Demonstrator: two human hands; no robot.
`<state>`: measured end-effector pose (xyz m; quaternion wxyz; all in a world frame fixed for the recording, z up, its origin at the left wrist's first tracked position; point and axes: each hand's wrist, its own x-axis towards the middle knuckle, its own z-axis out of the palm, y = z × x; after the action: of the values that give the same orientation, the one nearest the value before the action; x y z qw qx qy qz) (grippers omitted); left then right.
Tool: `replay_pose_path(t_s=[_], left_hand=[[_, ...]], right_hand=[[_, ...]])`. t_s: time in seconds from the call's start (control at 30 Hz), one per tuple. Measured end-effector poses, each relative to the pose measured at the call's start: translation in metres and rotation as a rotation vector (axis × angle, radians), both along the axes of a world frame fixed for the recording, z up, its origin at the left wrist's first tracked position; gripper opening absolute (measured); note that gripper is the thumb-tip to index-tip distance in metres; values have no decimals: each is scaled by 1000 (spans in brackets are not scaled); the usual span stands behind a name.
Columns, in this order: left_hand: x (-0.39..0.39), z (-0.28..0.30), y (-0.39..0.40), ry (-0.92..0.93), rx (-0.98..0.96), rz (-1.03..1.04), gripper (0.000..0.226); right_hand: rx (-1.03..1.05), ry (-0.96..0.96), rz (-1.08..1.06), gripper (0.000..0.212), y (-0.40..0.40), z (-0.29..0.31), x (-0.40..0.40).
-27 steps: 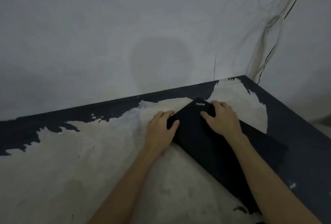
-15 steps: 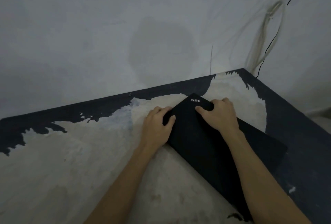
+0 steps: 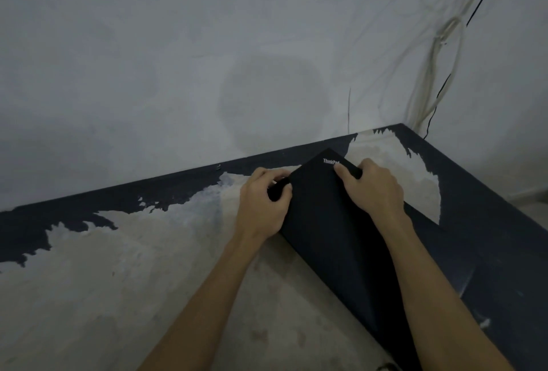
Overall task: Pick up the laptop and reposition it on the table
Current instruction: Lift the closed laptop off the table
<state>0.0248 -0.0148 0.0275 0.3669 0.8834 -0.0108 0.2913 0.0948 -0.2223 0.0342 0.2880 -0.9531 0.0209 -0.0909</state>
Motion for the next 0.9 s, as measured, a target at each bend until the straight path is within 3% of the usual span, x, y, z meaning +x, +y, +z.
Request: replay_pose_path(t_s=[0.2, 0.4, 0.6, 0.73, 0.9], left_hand=[[17, 13, -6, -47, -72, -4, 17], [32, 34, 4, -29, -87, 6, 13], [20, 50, 8, 91, -370, 76, 38], [-2, 52, -2, 176, -687, 24, 52], [-30, 67, 12, 231, -835, -18, 32]], right_hand=[[148, 79, -41, 67, -19, 10, 5], [489, 165, 30, 67, -19, 14, 9], [667, 199, 74, 60, -8, 16, 12], [753, 212, 126, 63, -1, 26, 6], [830, 240, 154, 63, 15, 34, -13]])
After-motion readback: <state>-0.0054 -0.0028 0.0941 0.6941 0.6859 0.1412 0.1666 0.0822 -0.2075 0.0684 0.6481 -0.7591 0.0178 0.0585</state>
